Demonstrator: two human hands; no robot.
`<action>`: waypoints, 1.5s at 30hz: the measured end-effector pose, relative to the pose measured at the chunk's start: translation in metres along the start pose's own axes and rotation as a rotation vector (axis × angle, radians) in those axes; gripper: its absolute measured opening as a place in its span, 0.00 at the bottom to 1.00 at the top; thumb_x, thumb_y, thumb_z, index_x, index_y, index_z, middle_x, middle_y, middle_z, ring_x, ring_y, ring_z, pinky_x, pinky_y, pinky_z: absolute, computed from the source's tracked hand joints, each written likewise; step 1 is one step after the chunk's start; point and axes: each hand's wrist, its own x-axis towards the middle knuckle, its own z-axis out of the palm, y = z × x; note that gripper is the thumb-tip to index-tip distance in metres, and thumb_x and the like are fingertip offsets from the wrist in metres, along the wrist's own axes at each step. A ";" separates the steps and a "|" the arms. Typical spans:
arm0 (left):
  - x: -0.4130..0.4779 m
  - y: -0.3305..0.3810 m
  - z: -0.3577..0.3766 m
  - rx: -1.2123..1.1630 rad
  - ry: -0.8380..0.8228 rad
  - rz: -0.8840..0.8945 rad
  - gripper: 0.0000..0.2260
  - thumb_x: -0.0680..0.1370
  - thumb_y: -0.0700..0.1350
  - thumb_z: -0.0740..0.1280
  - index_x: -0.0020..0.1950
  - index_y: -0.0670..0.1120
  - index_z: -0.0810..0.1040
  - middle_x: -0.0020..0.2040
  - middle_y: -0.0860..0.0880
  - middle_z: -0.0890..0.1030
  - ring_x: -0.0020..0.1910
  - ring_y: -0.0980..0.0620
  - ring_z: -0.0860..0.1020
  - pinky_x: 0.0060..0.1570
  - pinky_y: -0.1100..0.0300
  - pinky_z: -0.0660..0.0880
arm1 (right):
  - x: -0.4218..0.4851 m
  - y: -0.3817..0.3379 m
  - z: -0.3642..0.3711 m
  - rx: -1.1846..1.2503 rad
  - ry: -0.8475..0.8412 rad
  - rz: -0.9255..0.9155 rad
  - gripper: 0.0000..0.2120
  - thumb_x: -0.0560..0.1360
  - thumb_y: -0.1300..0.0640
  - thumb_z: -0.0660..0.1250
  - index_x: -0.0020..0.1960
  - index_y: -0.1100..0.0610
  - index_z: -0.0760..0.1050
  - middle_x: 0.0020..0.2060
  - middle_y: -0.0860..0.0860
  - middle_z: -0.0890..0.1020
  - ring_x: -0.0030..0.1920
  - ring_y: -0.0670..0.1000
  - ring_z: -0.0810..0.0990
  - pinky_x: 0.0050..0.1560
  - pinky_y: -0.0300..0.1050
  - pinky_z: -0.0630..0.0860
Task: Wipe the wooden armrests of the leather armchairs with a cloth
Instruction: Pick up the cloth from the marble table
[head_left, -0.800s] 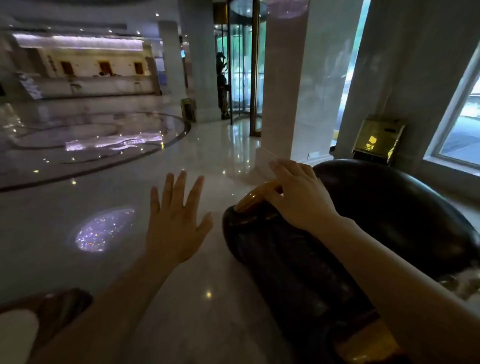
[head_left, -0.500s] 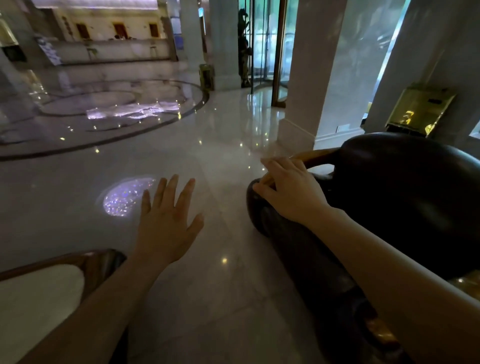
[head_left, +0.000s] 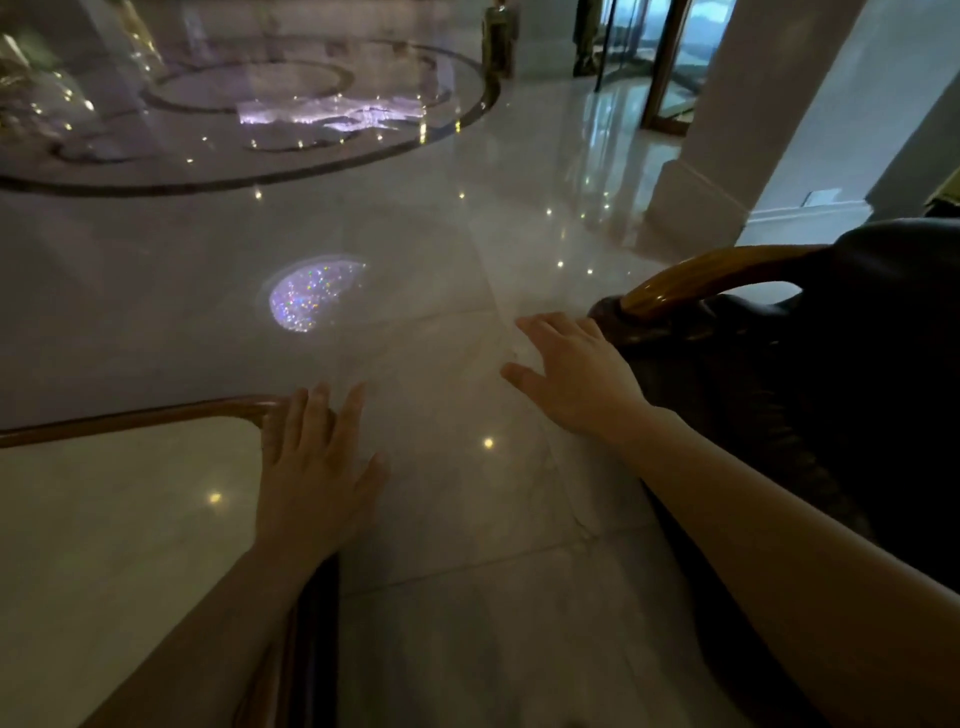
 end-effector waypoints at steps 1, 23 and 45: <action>-0.001 -0.007 0.003 -0.001 -0.008 -0.022 0.34 0.76 0.60 0.52 0.78 0.44 0.63 0.75 0.35 0.64 0.76 0.34 0.60 0.71 0.33 0.57 | 0.008 -0.005 0.007 0.007 -0.016 -0.018 0.31 0.78 0.38 0.60 0.77 0.50 0.61 0.74 0.50 0.67 0.73 0.58 0.62 0.67 0.56 0.67; -0.165 -0.157 0.139 0.046 -0.258 -0.920 0.35 0.77 0.67 0.44 0.81 0.52 0.52 0.81 0.43 0.55 0.80 0.40 0.51 0.75 0.36 0.52 | 0.075 -0.168 0.276 0.153 -0.605 -0.629 0.29 0.78 0.44 0.64 0.77 0.50 0.62 0.73 0.49 0.68 0.71 0.55 0.63 0.69 0.48 0.61; -0.334 -0.351 0.396 -0.104 -0.494 -1.240 0.44 0.72 0.76 0.41 0.80 0.53 0.37 0.80 0.42 0.35 0.78 0.37 0.34 0.71 0.29 0.46 | -0.040 -0.379 0.671 -0.141 -0.916 -1.208 0.42 0.76 0.36 0.64 0.77 0.36 0.38 0.80 0.45 0.40 0.78 0.63 0.46 0.73 0.65 0.57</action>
